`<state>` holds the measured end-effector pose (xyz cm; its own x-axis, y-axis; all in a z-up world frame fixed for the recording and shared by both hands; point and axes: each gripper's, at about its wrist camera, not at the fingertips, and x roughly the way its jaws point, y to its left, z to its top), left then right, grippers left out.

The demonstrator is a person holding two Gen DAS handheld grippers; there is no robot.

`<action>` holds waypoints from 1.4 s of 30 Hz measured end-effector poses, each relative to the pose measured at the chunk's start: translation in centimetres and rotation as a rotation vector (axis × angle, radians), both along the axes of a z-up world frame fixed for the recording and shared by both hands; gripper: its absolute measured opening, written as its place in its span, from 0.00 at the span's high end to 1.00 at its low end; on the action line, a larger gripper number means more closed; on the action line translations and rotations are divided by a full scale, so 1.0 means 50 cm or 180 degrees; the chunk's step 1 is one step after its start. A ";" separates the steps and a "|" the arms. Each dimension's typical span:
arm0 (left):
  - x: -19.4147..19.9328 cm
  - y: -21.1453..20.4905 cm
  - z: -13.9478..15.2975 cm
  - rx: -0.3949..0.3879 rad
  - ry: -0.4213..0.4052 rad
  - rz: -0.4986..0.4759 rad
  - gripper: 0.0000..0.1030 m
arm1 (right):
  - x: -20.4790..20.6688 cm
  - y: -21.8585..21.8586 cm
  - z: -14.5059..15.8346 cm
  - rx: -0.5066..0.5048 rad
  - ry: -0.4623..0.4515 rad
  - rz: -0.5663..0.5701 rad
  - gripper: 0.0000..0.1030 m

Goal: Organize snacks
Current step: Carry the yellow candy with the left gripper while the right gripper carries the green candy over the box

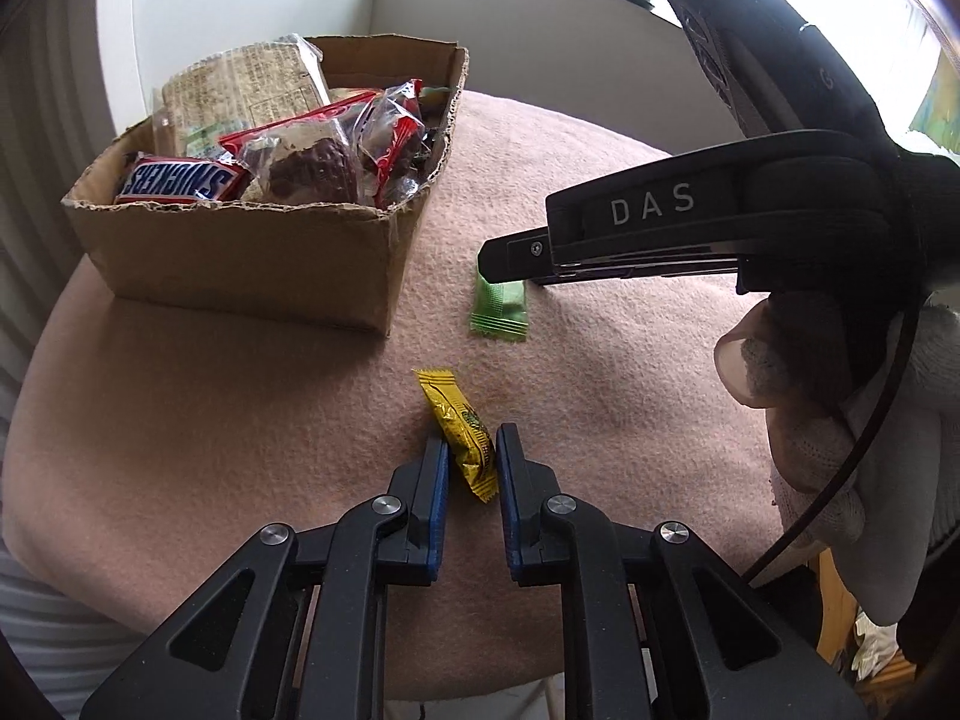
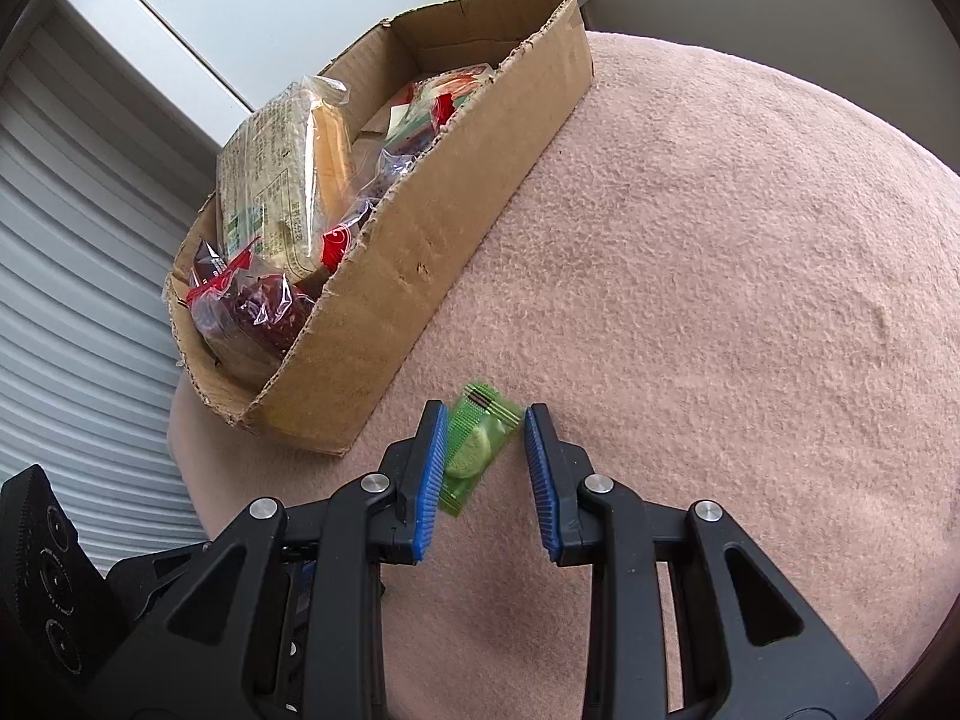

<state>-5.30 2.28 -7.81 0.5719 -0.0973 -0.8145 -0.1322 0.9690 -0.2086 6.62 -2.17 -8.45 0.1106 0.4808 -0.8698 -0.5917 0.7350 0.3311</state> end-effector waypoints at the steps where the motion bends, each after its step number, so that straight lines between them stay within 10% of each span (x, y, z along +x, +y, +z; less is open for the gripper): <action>1: -0.002 0.006 -0.001 -0.0012 -0.0003 0.0006 0.87 | -0.001 0.006 0.000 -0.0021 -0.0014 -0.0001 0.73; 8: -0.010 0.024 0.001 -0.0094 -0.0009 0.0058 0.88 | -0.035 0.041 0.009 -0.0273 -0.0297 0.0174 0.57; 16: -0.014 0.038 0.007 -0.0155 -0.0019 0.0106 0.88 | -0.056 0.018 0.011 -0.0572 -0.0503 0.0312 0.78; 42: -0.058 0.055 0.073 -0.0174 -0.0226 0.0101 0.88 | -0.043 -0.133 0.107 -0.0105 -0.0525 0.0022 0.80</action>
